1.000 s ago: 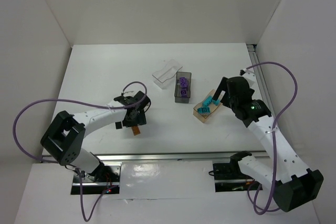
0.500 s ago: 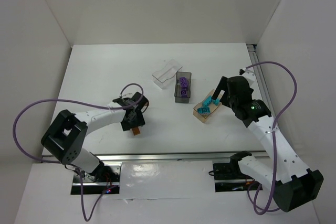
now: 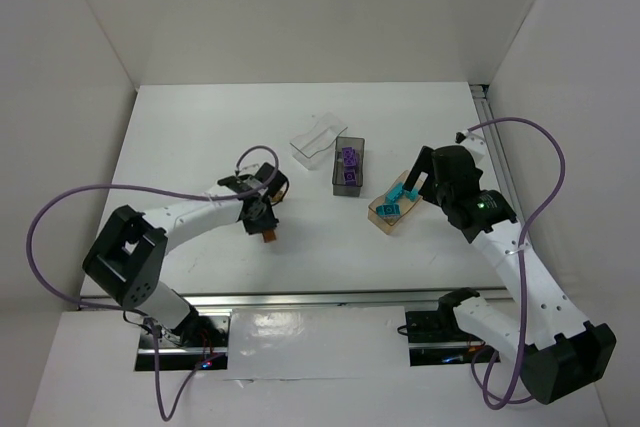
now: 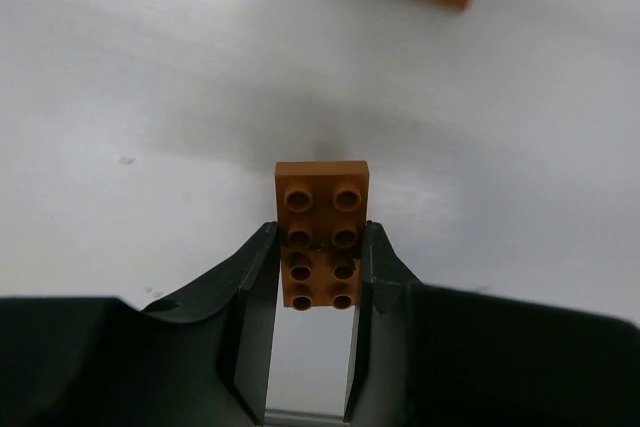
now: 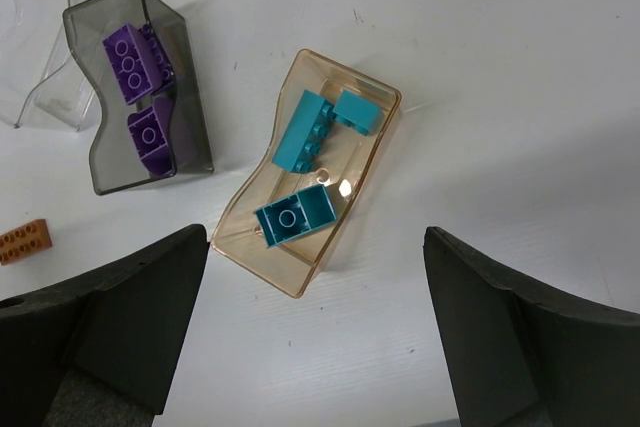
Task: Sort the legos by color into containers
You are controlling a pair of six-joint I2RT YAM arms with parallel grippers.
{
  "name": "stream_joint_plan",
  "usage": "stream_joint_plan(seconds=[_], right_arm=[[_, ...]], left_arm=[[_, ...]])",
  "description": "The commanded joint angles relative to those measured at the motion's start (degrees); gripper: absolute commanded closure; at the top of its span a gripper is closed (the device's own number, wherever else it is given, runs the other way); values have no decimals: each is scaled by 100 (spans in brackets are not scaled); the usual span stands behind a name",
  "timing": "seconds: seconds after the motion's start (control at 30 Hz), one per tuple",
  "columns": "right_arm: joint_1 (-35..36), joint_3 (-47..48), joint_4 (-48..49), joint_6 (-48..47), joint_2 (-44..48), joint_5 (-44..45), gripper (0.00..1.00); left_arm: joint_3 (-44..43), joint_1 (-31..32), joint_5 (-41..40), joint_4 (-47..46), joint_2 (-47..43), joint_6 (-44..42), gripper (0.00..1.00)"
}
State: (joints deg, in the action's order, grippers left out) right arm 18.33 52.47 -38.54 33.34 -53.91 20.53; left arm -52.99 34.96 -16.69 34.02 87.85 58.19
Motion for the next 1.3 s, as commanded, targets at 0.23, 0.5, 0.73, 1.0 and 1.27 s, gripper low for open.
stream_joint_plan(seconds=[0.23,0.5,0.73,1.0,1.27], right_arm=[[-31,35,242,-117,82,82,4],[-31,342,172,-241,-93,205,4],[-31,405,172,-241,-322,205,3],[-31,142,365,-188,-375,91,3],[22,-79,638,-126,-375,-313,3]], left_arm=[[-3215,-586,-230,114,1688,-1494,72],[-5922,-851,506,245,3483,-1952,71],[-6953,-974,1159,368,4162,-2163,32],[-4717,-798,289,193,2336,-2576,25],[-2103,-798,8,-97,1499,-2130,24]])
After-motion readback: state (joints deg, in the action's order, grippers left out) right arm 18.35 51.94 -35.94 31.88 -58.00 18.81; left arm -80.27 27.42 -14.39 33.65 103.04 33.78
